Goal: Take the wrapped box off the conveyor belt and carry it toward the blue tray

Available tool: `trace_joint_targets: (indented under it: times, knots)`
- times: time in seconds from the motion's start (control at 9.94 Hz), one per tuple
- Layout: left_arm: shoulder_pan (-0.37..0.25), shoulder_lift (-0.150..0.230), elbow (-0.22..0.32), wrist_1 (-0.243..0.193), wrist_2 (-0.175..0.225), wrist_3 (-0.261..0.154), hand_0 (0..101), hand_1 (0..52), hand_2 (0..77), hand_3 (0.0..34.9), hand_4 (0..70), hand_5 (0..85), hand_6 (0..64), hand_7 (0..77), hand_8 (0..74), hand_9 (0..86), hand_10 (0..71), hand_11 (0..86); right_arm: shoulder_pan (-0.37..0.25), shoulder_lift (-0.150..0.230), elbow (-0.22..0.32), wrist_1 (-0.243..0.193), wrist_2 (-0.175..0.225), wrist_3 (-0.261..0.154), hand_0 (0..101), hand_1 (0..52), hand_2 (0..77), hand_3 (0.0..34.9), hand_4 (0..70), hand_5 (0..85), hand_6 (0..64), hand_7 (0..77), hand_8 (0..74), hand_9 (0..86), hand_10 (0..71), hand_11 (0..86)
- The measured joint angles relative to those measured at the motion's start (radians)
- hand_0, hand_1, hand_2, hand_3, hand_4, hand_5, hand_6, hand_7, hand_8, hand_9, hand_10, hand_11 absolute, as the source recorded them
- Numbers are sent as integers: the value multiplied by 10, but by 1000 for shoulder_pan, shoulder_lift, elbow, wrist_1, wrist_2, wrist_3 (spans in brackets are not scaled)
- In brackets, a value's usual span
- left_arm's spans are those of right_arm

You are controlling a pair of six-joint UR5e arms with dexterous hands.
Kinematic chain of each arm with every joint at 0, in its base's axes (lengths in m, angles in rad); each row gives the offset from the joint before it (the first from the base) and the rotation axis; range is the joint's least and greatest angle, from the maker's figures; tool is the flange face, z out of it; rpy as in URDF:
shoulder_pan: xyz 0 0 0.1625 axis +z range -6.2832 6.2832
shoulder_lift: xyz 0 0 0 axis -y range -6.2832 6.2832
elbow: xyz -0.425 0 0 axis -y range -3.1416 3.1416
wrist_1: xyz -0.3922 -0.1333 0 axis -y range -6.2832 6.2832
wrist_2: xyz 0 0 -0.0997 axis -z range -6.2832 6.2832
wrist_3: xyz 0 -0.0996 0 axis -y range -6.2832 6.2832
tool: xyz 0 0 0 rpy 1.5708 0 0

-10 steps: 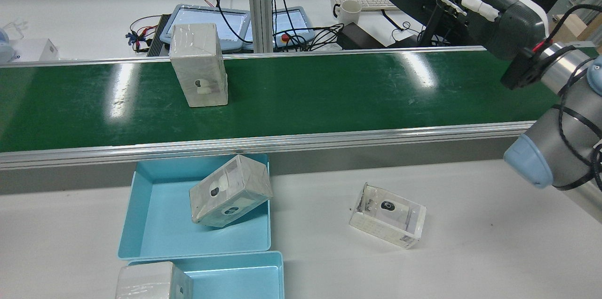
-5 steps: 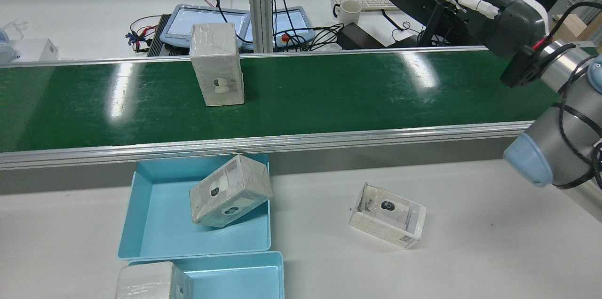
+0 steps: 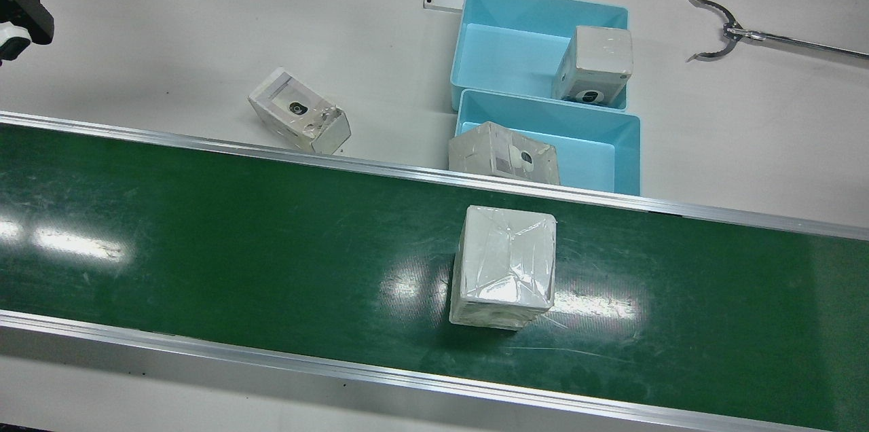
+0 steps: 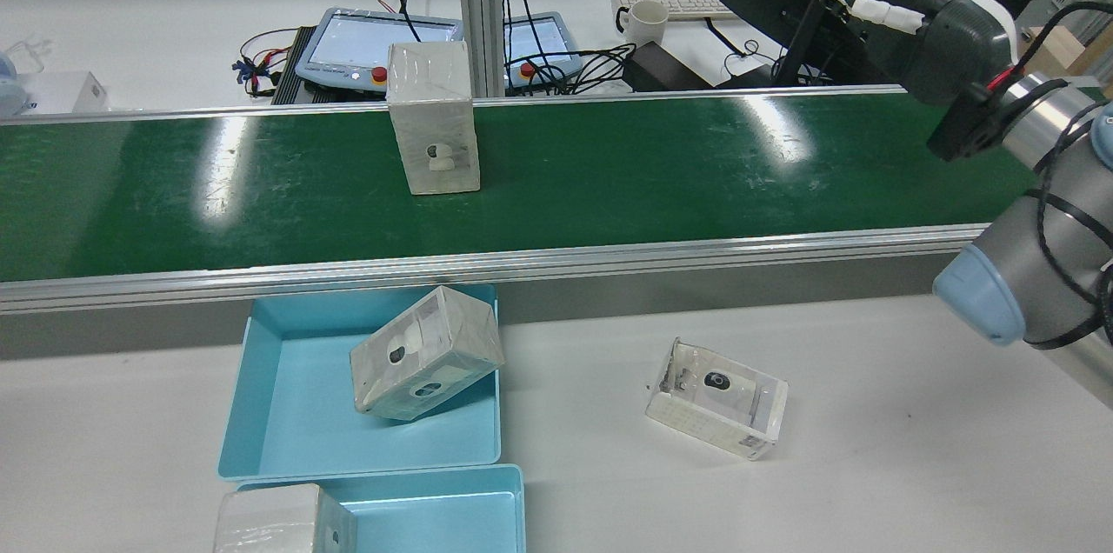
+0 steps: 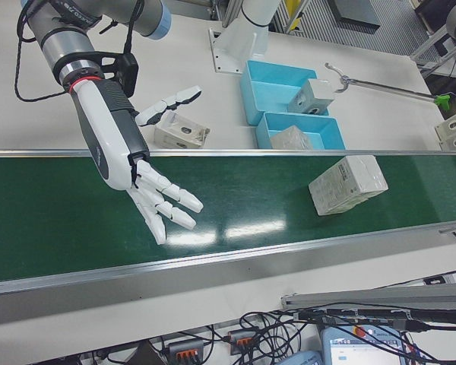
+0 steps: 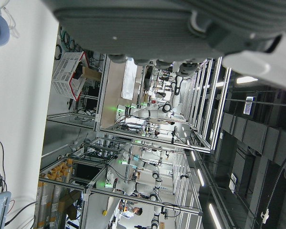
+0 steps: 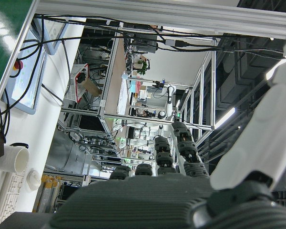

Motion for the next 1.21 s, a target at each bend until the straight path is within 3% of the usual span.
trace_joint_targets:
  times: [0.1, 0.3, 0.91, 1.01, 1.11, 1.21]
  knots:
    - [0, 0, 0, 0, 0, 0, 0, 0, 11, 0, 0, 5, 0, 5, 5, 0, 0, 0, 0, 1, -1, 0, 0, 0, 370, 33, 98, 0, 251, 65, 5, 93, 5, 16, 16, 33]
    - [0, 0, 0, 0, 0, 0, 0, 0, 11, 0, 0, 5, 0, 5, 5, 0, 0, 0, -1, 3, -3, -1, 0, -1, 370, 60, 98, 0, 251, 65, 5, 104, 5, 16, 27, 33]
    - [0, 0, 0, 0, 0, 0, 0, 0, 5, 0, 0, 5, 0, 5, 5, 5, 0, 0, -2, 4, 9, -6, -1, -8, 367, 60, 98, 0, 256, 98, 16, 114, 5, 11, 27, 33]
    - [0, 0, 0, 0, 0, 0, 0, 0, 5, 0, 0, 5, 0, 5, 5, 5, 0, 0, -4, 5, 11, -6, -1, -16, 384, 82, 109, 10, 218, 38, 0, 87, 5, 16, 27, 38]
    - [0, 0, 0, 0, 0, 0, 0, 0, 11, 0, 0, 5, 0, 5, 5, 5, 5, 0, -7, 6, 11, -6, 0, -37, 384, 82, 109, 10, 218, 38, 0, 87, 5, 16, 27, 38]
    - [0, 0, 0, 0, 0, 0, 0, 0, 5, 0, 0, 5, 0, 5, 0, 5, 5, 0, -11, 15, 9, -6, 0, -61, 395, 82, 114, 48, 164, 11, 0, 87, 5, 11, 27, 44]
